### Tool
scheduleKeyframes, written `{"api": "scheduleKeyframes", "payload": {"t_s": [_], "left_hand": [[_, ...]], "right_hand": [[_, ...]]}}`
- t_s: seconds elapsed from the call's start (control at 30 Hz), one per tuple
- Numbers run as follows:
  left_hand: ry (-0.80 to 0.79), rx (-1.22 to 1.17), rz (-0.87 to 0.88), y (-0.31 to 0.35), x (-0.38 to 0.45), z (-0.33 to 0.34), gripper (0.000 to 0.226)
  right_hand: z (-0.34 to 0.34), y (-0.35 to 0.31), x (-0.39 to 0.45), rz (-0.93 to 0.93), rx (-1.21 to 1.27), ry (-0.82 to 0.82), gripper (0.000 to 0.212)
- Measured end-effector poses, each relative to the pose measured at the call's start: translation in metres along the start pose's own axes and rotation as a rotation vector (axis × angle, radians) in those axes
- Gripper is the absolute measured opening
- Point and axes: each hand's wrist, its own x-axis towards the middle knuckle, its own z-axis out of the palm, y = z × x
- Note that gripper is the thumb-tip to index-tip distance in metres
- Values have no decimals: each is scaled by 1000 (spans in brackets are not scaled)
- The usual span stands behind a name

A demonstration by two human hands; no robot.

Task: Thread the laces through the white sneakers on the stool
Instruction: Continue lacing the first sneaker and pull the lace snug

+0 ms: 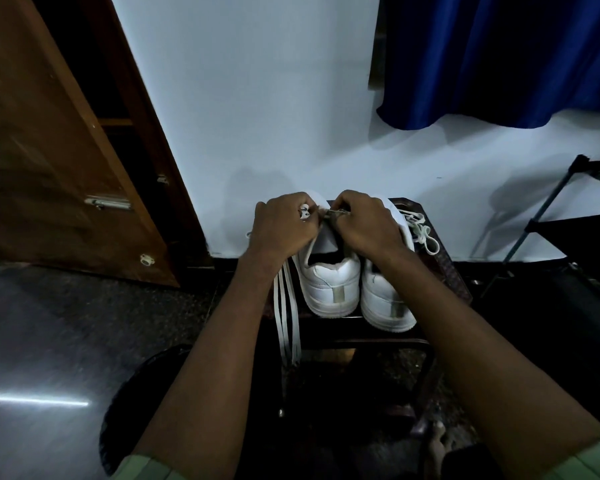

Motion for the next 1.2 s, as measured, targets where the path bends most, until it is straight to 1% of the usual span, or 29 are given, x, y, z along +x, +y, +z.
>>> {"api": "scheduleKeyframes", "payload": {"t_s": [0.13,0.23,0.3,0.33,0.37,0.4,0.43,0.5,0.57,0.63,0.67,0.7,0.73,0.83,0.9,0.93,0.97,1.03,1.07,1.1,1.13,1.17,1.2], "left_hand": [[11,39,42,-7,3,4,14],[1,140,65,-6,3,4,8],[-28,194,49,-3,1,4,11],[-41,151,22,-2,1,6,15],[-55,34,-38,-2,2,8,19],[-57,-173,-134,-1,4,10,23],[-35,-433,-258,2,6,10,25],[94,-880,-475,7,10,8,22],[189,-1131,-561,13,13,5,27],[232,-1244,-565,14,12,0,27],[239,-1232,-557,12,12,1,25],[243,-1170,-534,10,11,1,22],[256,-1047,-506,7,10,0,21],[252,-542,-354,-2,6,-3,29],[200,-243,-211,-8,3,-5,29],[153,-138,-158,-11,3,-5,28],[103,-72,-131,-14,2,-3,26],[65,6,-101,-19,2,1,23],[70,-14,-88,-20,3,2,25],[82,-110,-93,-21,5,3,29],[101,-305,-152,-17,8,2,34],[121,-568,-262,-12,11,-1,36],[136,-837,-389,-6,13,-6,33]], "right_hand": [[0,0,1,10,8,-6,11],[1,0,0,8,7,-5,11],[1,0,1,6,9,-6,11],[1,0,1,5,13,-3,10],[1,1,1,4,16,-1,10],[1,2,1,2,18,-1,11],[2,3,2,-1,18,0,11],[4,4,3,-7,15,-1,12],[5,4,3,-1,9,0,10],[5,4,4,6,4,0,9],[5,4,4,9,4,-3,9],[4,4,4,9,7,-5,10],[4,4,4,6,10,-8,10],[3,3,3,-3,0,-12,12],[4,3,3,-11,4,-8,11],[3,3,3,-14,7,-5,11],[3,2,2,-15,8,-3,11],[3,2,2,-14,8,-9,10],[3,3,2,-13,7,-13,10],[4,4,3,-12,6,-14,9],[4,4,3,-8,8,-12,9],[3,4,2,-7,18,-11,11],[2,3,1,-16,37,-15,16]]}}
